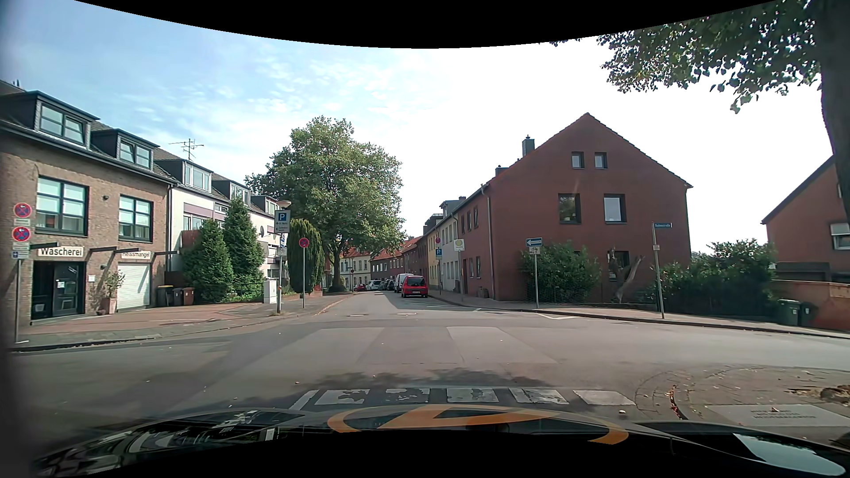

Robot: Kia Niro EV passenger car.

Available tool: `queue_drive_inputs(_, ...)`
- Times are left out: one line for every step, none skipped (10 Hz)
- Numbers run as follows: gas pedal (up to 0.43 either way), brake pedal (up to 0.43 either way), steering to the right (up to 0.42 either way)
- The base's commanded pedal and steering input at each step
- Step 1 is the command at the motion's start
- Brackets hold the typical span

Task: Follow the waypoints while adhering to traffic rules and regulations

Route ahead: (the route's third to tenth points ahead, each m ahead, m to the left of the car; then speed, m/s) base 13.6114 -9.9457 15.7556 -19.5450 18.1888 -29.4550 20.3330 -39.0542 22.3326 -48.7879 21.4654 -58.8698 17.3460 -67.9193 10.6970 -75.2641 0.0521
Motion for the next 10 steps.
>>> queue_drive_inputs(0.0,0.14,0.008)
queue_drive_inputs(0.0,0.14,0.008)
queue_drive_inputs(0.0,0.14,0.008)
queue_drive_inputs(0.0,0.134,0.007)
queue_drive_inputs(0.0,0.134,0.008)
queue_drive_inputs(0.0,0.134,0.008)
queue_drive_inputs(0.0,0.134,0.008)
queue_drive_inputs(0.0,0.134,0.008)
queue_drive_inputs(0.0,0.134,0.008)
queue_drive_inputs(0.0,0.134,0.008)
